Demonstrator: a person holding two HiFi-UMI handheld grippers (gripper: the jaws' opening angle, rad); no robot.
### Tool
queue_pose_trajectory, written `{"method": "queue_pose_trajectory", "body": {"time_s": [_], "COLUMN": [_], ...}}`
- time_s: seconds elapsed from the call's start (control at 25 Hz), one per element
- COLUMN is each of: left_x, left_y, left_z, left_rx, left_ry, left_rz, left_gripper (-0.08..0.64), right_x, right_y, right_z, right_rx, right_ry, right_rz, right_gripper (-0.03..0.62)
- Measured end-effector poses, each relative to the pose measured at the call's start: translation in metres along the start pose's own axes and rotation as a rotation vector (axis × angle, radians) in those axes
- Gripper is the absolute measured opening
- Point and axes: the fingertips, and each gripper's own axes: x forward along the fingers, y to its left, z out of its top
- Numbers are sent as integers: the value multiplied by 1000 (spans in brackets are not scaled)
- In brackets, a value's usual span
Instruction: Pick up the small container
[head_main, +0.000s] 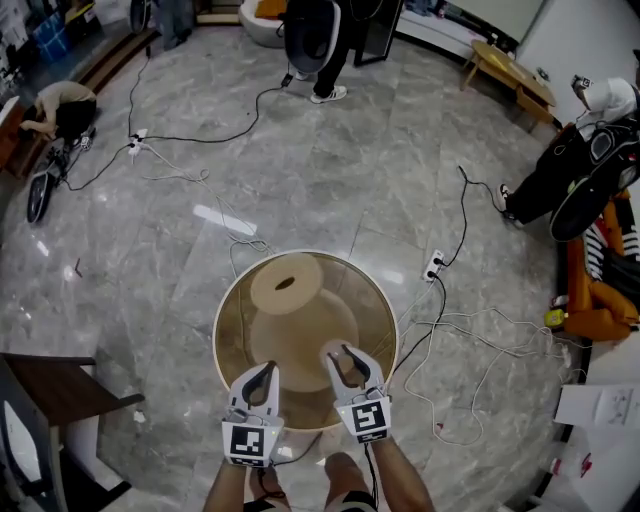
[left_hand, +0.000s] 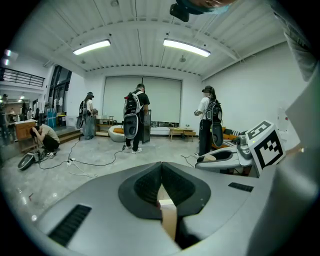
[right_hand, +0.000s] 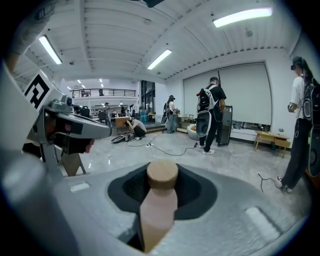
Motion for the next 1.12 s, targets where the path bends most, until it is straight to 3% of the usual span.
{"method": "queue_pose_trajectory", "body": {"time_s": [0.28, 0.64, 0.88, 1.12], "left_x": [-29, -70, -115, -159], "left_y": [-14, -43, -59, -62], "left_z": [55, 130, 165, 178], "left_rx": [58, 111, 147, 167], "left_ry": [-33, -95, -139, -153], "left_rz": [-35, -99, -140, -163], "left_gripper": [18, 18, 18, 18], "right_x": [-56, -128, -184, -232], "right_y": [4, 3, 12, 36], "right_z": [67, 139, 169, 184], "right_rx": [14, 37, 50, 56], "right_ry": [-24, -87, -114, -124], "right_rz": [-22, -119, -192, -255], "right_gripper": [120, 120, 120, 120]}}
